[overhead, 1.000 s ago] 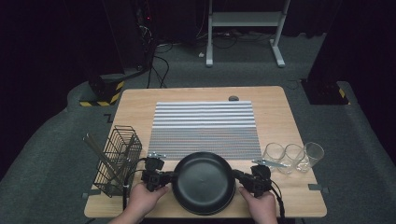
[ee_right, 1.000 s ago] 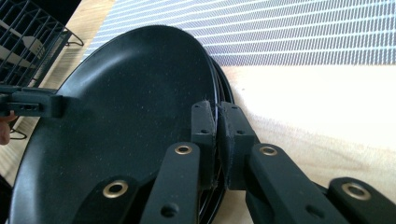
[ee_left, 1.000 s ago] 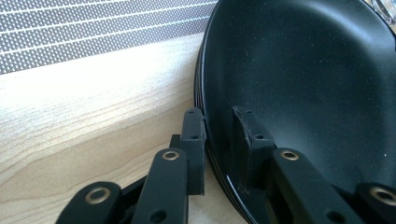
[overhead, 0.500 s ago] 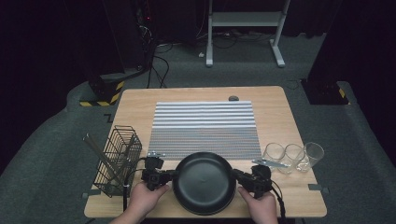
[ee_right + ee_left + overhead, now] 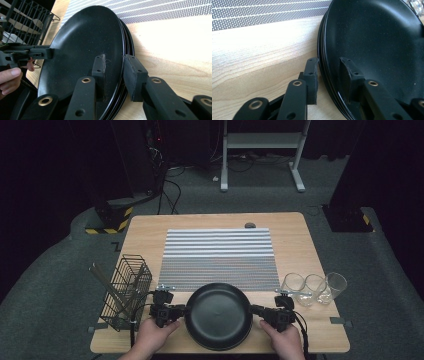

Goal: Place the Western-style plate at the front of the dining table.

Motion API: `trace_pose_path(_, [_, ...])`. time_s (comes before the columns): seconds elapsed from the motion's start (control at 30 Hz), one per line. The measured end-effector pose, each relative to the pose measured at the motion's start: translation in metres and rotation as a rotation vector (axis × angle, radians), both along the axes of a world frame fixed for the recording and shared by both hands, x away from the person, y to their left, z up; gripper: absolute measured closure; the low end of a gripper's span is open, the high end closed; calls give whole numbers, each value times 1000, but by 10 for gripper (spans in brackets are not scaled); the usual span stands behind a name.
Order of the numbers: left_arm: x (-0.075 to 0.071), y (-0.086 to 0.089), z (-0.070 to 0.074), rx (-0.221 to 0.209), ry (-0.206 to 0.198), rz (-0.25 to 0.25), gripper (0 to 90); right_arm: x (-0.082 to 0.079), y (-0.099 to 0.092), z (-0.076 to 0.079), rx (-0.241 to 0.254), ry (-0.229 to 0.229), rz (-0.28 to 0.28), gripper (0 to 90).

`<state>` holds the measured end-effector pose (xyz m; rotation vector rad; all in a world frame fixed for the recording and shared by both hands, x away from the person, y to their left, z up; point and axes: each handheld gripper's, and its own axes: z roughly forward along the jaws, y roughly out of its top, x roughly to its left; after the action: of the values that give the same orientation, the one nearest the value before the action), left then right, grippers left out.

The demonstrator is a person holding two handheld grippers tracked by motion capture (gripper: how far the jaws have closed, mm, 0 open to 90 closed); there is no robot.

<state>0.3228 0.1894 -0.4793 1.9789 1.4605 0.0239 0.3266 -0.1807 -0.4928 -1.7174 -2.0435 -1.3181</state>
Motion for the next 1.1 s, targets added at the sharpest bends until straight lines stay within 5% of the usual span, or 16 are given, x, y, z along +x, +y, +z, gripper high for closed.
trace_pose_path(0.3, [0, -3, -4, -15, 38, -41, 655, 1, -1, -1, 43, 68, 3, 653])
trace_pose_path(1.1, [2, -2, -5, -50, 81, -21, 616, 4, 11, -1, 11, 66, -36, 742])
